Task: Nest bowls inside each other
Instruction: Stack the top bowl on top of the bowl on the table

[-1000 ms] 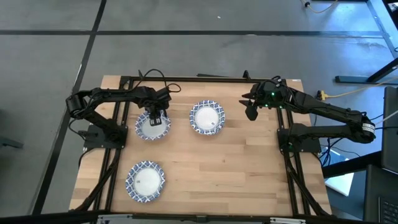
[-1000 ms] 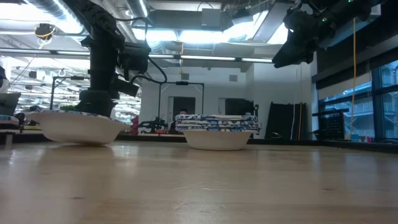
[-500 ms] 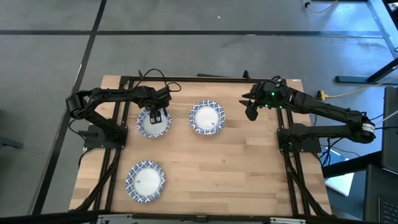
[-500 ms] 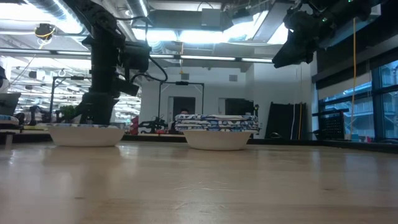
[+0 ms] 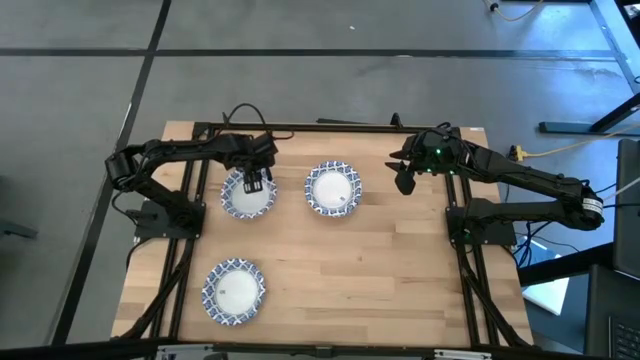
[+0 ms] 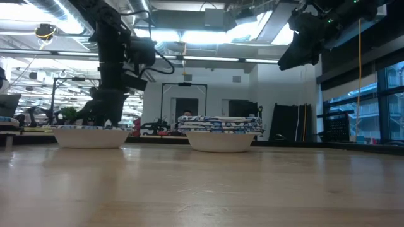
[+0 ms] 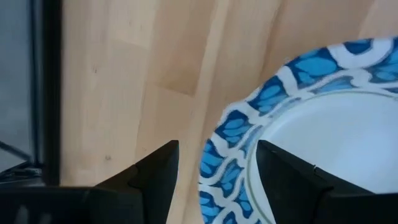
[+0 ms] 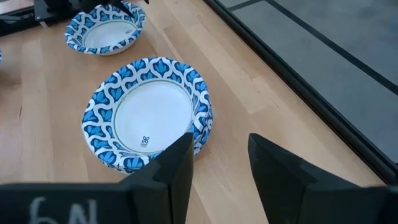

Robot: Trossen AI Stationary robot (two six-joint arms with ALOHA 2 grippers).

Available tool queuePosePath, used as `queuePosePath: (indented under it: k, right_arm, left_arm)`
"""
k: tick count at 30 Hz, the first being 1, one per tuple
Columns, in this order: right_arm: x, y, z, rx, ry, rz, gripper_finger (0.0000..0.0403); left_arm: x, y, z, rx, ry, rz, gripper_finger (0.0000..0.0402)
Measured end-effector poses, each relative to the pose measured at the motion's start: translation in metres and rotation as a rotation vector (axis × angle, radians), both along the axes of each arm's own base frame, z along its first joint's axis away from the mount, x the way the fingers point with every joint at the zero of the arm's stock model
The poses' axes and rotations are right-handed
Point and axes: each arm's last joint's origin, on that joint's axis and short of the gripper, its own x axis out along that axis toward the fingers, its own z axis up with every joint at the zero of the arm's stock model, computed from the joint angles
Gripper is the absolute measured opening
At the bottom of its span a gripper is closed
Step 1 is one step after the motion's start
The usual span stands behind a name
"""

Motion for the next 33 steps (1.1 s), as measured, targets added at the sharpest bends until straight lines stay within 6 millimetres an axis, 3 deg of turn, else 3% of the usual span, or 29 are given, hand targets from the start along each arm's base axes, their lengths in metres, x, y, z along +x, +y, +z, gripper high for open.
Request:
queuePosePath:
  k: [20, 30, 33]
  right_arm:
    - [0.000, 0.000, 0.000, -0.015, 0.010, 0.012, 0.0154]
    - [0.000, 0.000, -0.001, -0.015, 0.010, 0.013, 0.0154]
    - [0.000, 0.000, -0.009, -0.005, 0.026, 0.012, 0.0154]
  left_arm:
    - [-0.001, 0.001, 0.000, -0.040, -0.045, 0.064, 0.0211]
    - [-0.003, 0.008, -0.015, -0.091, 0.052, 0.048, 0.0209]
    - [-0.003, 0.011, -0.021, -0.092, 0.080, 0.054, 0.0209]
